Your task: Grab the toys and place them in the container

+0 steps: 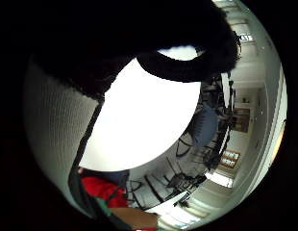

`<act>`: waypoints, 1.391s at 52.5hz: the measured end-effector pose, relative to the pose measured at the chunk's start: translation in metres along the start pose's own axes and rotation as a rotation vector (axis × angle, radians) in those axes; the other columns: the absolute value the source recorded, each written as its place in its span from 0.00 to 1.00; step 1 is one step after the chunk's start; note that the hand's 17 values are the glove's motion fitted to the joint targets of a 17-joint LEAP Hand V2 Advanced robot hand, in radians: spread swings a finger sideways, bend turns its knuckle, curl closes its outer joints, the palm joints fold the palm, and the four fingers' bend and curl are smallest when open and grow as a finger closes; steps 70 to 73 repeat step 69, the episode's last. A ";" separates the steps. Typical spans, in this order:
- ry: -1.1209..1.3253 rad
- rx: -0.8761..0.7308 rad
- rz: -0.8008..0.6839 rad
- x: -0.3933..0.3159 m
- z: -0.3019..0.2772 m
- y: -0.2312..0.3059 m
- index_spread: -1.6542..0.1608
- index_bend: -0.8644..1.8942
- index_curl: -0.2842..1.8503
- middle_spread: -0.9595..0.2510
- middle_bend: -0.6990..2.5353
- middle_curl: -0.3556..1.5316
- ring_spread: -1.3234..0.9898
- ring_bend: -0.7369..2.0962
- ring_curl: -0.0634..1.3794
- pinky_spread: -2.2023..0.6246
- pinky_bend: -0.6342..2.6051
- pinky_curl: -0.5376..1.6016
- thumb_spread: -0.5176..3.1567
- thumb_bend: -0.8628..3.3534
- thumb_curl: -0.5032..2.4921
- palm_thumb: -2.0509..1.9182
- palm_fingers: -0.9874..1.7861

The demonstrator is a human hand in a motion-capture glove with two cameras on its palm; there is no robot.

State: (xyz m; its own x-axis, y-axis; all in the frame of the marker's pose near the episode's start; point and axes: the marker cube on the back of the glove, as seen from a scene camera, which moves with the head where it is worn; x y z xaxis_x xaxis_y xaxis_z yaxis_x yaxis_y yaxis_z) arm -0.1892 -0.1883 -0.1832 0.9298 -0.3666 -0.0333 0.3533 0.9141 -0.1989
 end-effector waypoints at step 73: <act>-0.089 0.044 0.266 0.054 0.020 0.070 0.69 0.38 0.28 0.67 0.26 0.32 0.57 0.35 0.22 0.82 0.46 0.39 0.45 0.19 0.25 0.50 0.33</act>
